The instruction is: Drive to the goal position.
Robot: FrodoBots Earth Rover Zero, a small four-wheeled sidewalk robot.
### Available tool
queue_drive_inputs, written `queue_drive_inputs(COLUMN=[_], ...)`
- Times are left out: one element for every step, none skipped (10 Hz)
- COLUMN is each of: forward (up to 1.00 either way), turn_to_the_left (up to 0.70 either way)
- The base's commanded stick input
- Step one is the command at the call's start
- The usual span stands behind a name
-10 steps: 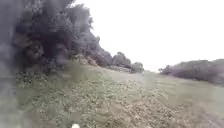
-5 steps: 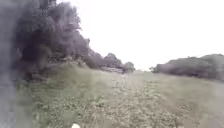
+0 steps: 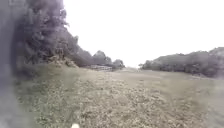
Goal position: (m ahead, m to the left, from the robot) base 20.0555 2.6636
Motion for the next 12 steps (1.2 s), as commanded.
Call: queue_drive_inputs(forward=[0.7,0.7,0.7,0.7,0.7,0.7,0.7,0.7,0.7,0.7,0.7,0.7], turn_to_the_left=[0.0,0.0,0.0,0.0,0.0,0.0,0.0,0.0,0.0,0.0,0.0,0.0])
